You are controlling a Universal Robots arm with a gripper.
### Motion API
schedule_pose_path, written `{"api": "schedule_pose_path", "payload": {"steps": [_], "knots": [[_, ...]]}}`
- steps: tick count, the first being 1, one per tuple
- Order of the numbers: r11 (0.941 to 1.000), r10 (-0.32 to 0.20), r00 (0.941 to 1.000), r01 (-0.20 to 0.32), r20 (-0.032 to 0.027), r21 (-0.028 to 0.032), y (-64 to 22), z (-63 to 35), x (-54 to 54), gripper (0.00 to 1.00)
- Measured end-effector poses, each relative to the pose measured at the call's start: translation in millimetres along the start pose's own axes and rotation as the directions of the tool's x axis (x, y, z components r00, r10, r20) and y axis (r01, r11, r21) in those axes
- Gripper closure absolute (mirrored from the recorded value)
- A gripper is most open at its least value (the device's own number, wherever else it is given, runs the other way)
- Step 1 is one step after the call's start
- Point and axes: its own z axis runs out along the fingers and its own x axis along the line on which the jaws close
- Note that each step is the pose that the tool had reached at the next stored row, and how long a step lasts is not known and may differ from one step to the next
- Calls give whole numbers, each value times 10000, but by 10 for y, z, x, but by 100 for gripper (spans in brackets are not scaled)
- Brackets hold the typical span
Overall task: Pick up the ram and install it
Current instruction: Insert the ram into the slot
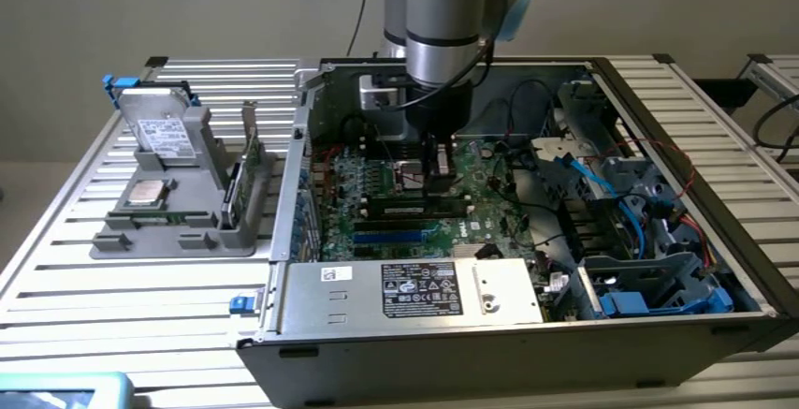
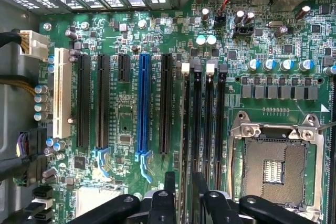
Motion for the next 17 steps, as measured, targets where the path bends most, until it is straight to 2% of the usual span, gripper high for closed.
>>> {"api": "schedule_pose_path", "payload": {"steps": [5, 8, 12, 13, 14, 17], "knots": [[10000, -3, 10000, 3, 0, -19, -108, -86, 22, 73], [10000, -13, 10000, 13, 0, -88, -192, -140, 44, 73], [9998, -30, 10000, 31, 3, -196, -270, -164, 59, 73], [9996, -41, 10000, 41, 5, -265, -282, -164, 61, 73], [9996, -45, 10000, 45, 6, -287, -282, -165, 61, 73], [9996, -44, 10000, 44, 6, -289, -281, -166, 62, 73]]}}
